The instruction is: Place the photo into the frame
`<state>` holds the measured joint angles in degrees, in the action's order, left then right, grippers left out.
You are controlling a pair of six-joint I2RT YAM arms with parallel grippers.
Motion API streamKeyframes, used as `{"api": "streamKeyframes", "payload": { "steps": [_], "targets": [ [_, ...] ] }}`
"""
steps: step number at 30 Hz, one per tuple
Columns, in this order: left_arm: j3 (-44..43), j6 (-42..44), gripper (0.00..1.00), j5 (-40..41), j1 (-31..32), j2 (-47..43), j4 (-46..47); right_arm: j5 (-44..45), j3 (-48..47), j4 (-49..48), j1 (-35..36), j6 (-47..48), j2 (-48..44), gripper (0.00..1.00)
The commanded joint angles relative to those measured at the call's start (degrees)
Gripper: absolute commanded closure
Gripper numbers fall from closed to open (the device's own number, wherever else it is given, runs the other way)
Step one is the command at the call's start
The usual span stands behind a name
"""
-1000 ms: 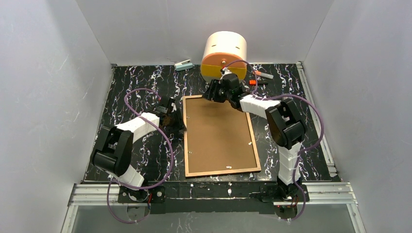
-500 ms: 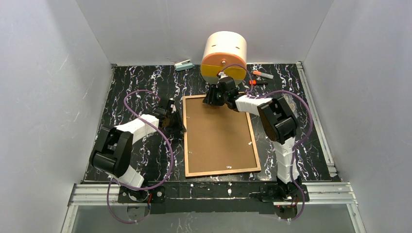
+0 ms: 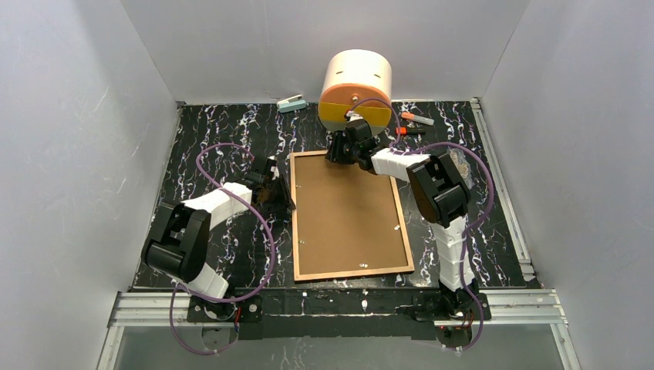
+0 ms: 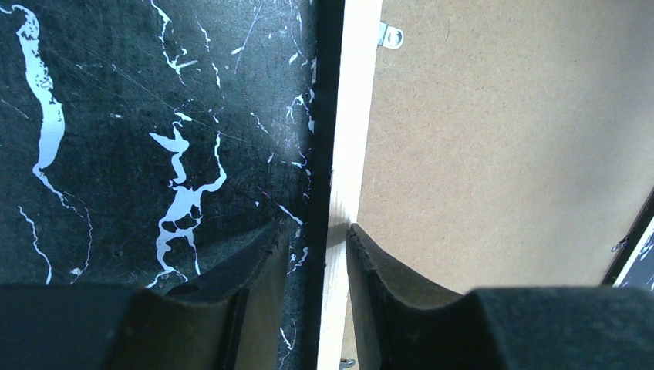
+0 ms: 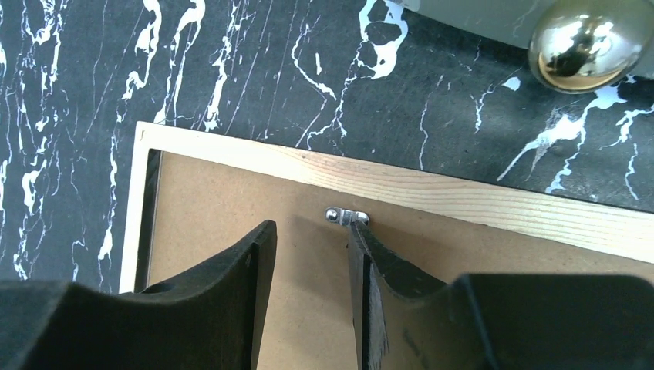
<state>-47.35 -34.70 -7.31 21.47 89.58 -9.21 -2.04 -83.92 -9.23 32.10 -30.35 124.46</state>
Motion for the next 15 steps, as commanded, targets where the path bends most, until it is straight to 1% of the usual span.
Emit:
{"api": "streamKeyframes", "payload": {
  "steps": [1, 4, 5, 9, 15],
  "targets": [
    [0.87, 1.21, 0.69, 1.23, -0.03, -0.51, -4.08, 3.08, -1.52, 2.22, -0.63, 3.0, 1.44, 0.52],
    [0.61, 1.21, 0.69, 1.1, -0.09, -0.22, -4.07, 2.41, -2.21, 1.98, -0.71, 3.98, 2.31, 0.51],
    [0.56, 1.21, 0.69, 1.13, -0.04, -0.2, -4.07, 0.65, -2.52, 1.87, -0.7, 4.21, 2.73, 0.51],
    [0.42, 1.21, 0.69, 1.16, -0.04, -0.26, -4.19, -1.82, -3.34, 1.32, -0.72, 4.66, 4.0, 0.51],
    [0.08, 1.39, 0.69, 0.87, -0.05, 0.06, -4.38, -4.7, -4.09, 0.43, -0.74, 3.72, 5.44, 0.52]
  ]
}}
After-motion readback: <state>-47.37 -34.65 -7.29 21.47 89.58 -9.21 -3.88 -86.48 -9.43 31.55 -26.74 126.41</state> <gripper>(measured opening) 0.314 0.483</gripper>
